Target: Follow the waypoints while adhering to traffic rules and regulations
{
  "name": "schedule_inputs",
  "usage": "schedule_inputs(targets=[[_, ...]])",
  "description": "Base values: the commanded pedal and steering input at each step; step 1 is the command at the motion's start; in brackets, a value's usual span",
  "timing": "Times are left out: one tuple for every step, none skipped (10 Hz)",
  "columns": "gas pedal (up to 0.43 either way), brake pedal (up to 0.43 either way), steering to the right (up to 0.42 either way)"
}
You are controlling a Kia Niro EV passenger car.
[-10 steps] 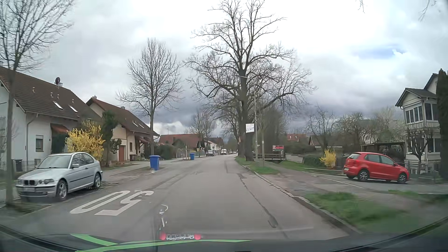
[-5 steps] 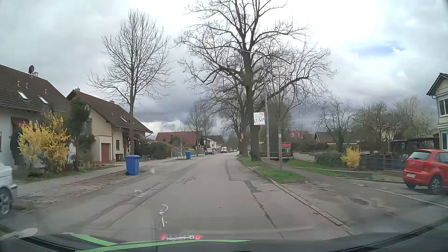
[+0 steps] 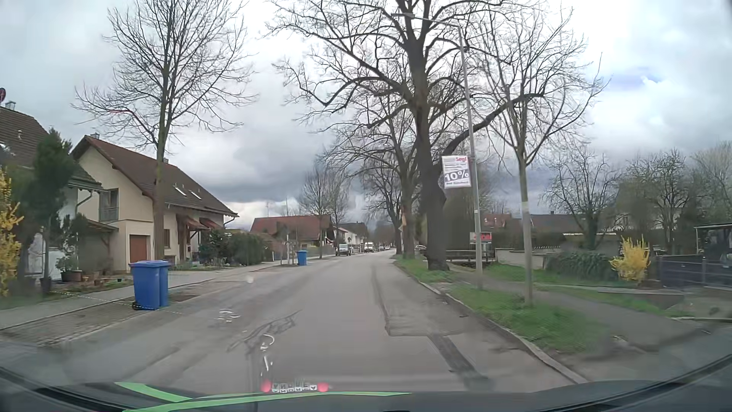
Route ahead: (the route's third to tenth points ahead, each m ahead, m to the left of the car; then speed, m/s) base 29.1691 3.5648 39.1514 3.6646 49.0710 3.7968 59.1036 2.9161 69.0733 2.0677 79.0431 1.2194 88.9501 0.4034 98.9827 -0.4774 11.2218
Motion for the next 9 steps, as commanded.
schedule_inputs(targets=[[0.098, 0.0, -0.005], [0.098, 0.0, -0.005], [0.098, 0.0, -0.004], [0.098, 0.0, -0.004], [0.098, 0.0, -0.004], [0.098, 0.0, -0.003], [0.098, 0.0, -0.001], [0.098, 0.0, -0.001], [0.098, 0.0, -0.001]])
